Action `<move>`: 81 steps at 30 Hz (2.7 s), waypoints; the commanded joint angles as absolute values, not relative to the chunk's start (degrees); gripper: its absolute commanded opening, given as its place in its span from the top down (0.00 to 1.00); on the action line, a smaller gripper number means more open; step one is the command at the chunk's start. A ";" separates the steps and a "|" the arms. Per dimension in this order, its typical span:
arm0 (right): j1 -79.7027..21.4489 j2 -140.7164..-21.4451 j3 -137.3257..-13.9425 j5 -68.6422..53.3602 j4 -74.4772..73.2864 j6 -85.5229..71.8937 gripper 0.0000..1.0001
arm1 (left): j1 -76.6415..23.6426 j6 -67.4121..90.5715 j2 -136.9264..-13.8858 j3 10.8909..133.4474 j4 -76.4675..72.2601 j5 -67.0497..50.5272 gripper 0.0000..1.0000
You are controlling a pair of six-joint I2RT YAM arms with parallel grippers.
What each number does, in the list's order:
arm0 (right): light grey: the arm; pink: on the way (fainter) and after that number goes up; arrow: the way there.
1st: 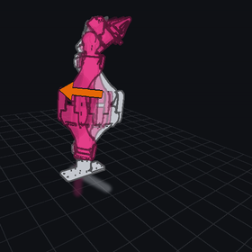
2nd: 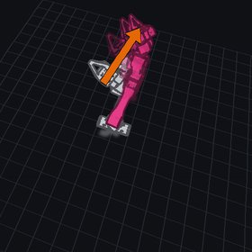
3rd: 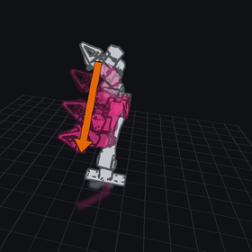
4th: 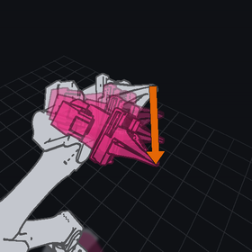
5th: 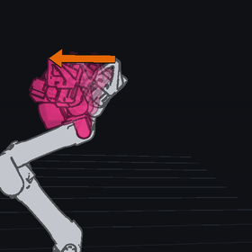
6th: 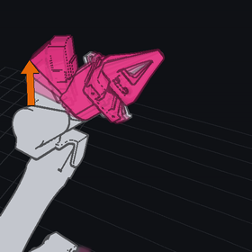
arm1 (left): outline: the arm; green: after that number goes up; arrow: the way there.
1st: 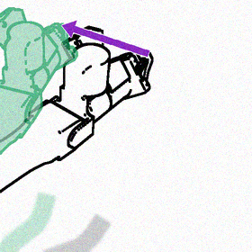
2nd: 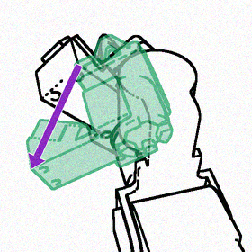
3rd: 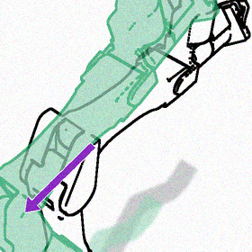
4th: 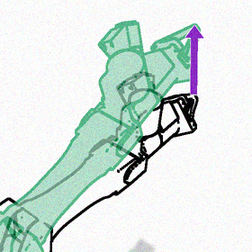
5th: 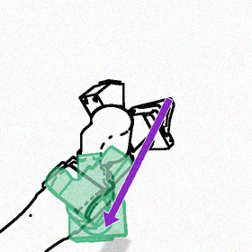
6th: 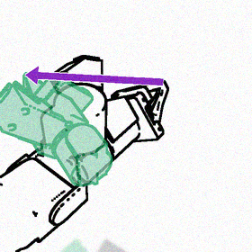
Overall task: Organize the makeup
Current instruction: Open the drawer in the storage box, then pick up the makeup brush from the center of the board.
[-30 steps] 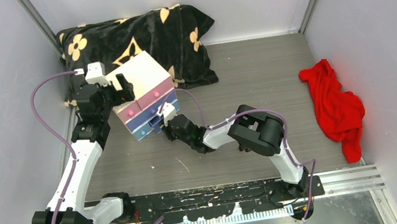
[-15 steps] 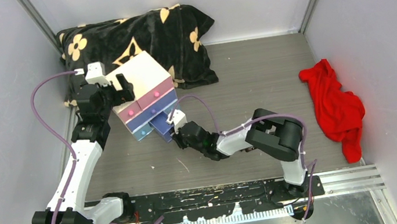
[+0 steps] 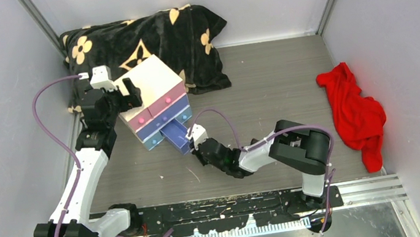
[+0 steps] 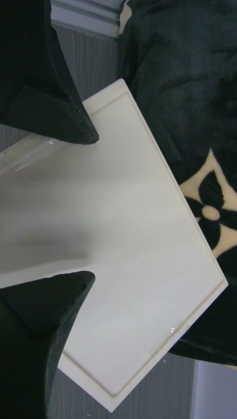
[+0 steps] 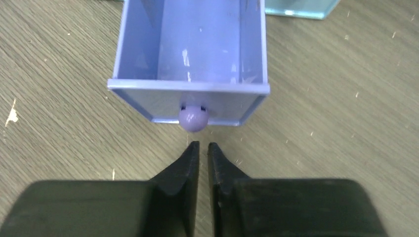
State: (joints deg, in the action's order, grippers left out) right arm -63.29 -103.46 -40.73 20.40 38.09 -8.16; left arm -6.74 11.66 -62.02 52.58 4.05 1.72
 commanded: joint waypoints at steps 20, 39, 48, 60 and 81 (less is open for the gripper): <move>-65.54 -73.98 -44.02 40.74 -1.61 -9.31 0.42 | -6.59 13.04 -63.90 52.06 12.45 1.71 0.00; -53.09 -59.56 -45.83 41.28 -31.89 -25.99 0.00 | -6.78 14.51 -63.74 52.35 12.13 -3.08 0.00; -51.19 -60.56 -51.93 43.64 -37.99 -22.43 0.00 | -6.80 14.16 -64.38 53.65 13.20 -2.99 0.00; -37.31 -59.87 -52.75 25.33 -45.48 -31.61 0.05 | -6.79 14.49 -64.17 52.75 12.30 -3.45 0.00; -36.46 -55.11 -33.55 25.37 -38.34 -58.59 0.02 | -6.77 15.08 -64.60 52.62 11.62 -4.89 0.00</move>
